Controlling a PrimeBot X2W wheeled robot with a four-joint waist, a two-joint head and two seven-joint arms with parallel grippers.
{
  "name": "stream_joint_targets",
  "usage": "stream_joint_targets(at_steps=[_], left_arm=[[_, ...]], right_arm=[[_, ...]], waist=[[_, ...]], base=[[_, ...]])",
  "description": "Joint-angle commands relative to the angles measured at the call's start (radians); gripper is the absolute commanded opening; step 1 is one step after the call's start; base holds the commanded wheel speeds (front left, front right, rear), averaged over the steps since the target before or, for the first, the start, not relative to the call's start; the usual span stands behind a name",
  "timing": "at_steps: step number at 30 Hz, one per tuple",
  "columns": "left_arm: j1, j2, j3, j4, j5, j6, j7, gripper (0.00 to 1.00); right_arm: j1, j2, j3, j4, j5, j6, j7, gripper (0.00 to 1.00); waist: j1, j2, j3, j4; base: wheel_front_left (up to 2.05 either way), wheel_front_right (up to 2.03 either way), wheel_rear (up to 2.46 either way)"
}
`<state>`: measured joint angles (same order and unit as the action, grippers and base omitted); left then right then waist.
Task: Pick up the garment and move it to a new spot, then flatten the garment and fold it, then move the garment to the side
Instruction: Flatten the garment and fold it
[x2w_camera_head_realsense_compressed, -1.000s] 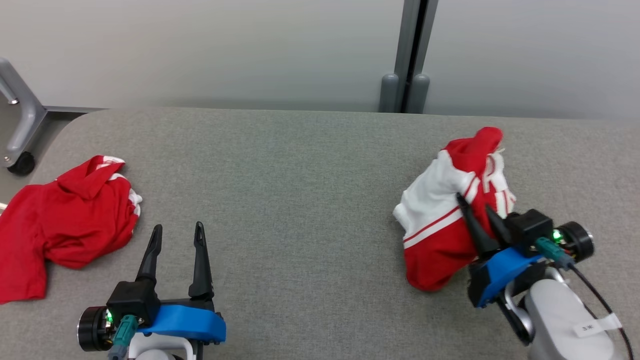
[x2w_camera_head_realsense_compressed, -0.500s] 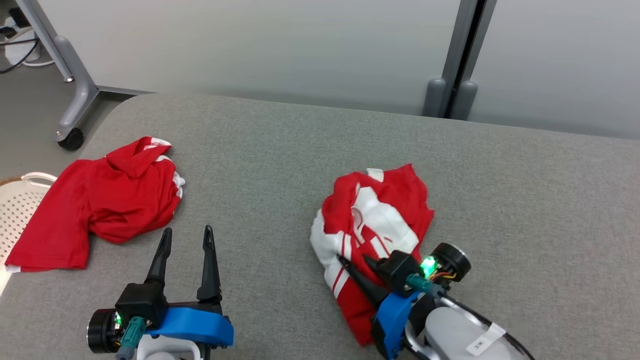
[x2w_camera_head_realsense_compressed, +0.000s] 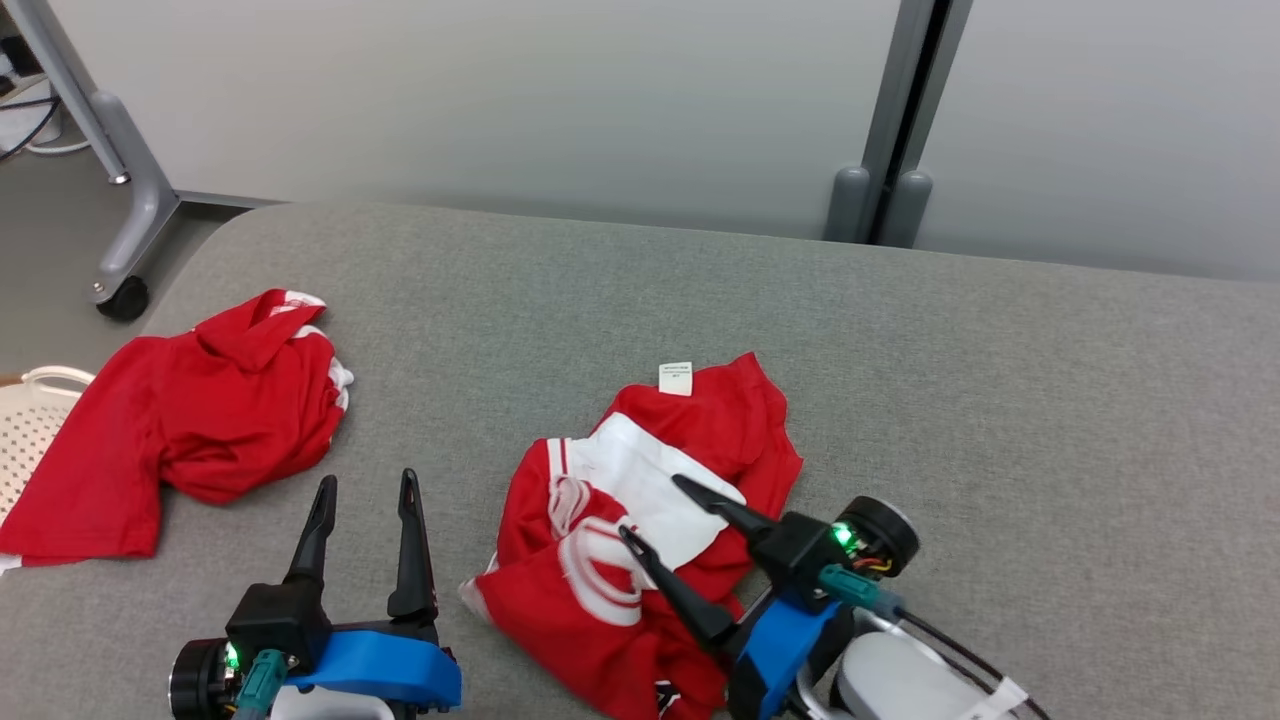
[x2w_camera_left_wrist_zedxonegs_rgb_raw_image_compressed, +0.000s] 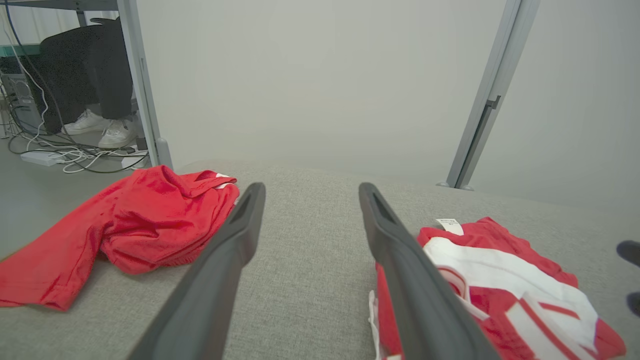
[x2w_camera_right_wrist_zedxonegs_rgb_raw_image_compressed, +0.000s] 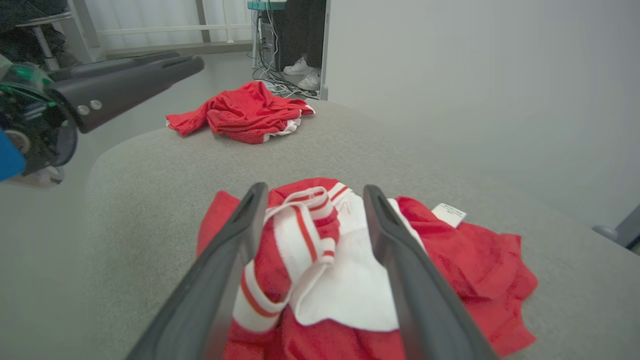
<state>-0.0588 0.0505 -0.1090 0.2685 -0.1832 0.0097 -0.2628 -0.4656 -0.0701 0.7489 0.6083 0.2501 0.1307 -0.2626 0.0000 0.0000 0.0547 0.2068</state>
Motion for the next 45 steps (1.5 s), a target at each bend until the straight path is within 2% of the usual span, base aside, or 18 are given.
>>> stream_joint_targets(at_steps=[1, 4, 5, 12, 19, 24, 34, 45], left_arm=[[0.012, 0.0, 0.008, -0.001, 0.008, 0.0, -0.003, 1.0], [0.022, 0.0, 0.025, -0.004, 0.019, -0.006, -0.003, 1.0], [0.022, 0.0, 0.025, -0.004, 0.019, -0.006, -0.003, 1.0], [0.053, 0.0, 0.061, -0.015, 0.048, -0.017, -0.003, 1.0], [0.061, 0.0, 0.085, -0.024, 0.077, -0.026, -0.003, 1.0], [0.049, 0.0, 0.091, -0.027, 0.09, -0.03, -0.003, 1.0], [0.038, 0.0, 0.093, -0.033, 0.094, -0.031, -0.003, 1.0], [0.002, 0.0, 0.068, -0.033, 0.078, -0.021, -0.003, 1.0]], right_arm=[[0.037, -0.03, -0.054, -0.054, -0.011, 0.0, -0.003, 1.0], [0.093, -0.06, -0.143, -0.127, -0.032, 0.0, -0.003, 1.0], [0.093, -0.06, -0.143, -0.127, -0.032, 0.0, -0.003, 1.0], [0.227, -0.095, -0.382, -0.225, -0.062, 0.0, -0.003, 1.0], [0.36, -0.059, -0.626, -0.268, -0.085, 0.0, -0.003, 1.0], [0.428, -0.024, -0.728, -0.274, -0.106, 0.0, -0.003, 1.0], [0.407, 0.002, -0.719, -0.252, -0.123, 0.0, -0.003, 1.0], [0.196, -0.029, -0.569, -0.16, -0.129, 0.0, -0.003, 1.0]], waist=[[0.0, 0.0, -0.014, -0.022], [0.0, 0.0, -0.025, -0.045], [0.0, 0.0, -0.025, -0.045], [0.0, 0.0, -0.038, -0.088], [0.0, 0.0, -0.036, -0.103], [0.0, 0.0, -0.031, -0.105], [0.0, 0.0, -0.019, -0.104], [0.0, 0.0, 0.029, -0.069]], base=[[0.0, 0.0, 0.0], [0.0, 0.0, 0.0], [0.0, 0.0, 0.0], [0.0, 0.0, 0.0], [0.0, 0.0, 0.0], [0.0, 0.0, 0.0], [0.0, 0.0, 0.0], [0.0, 0.0, 0.0]])
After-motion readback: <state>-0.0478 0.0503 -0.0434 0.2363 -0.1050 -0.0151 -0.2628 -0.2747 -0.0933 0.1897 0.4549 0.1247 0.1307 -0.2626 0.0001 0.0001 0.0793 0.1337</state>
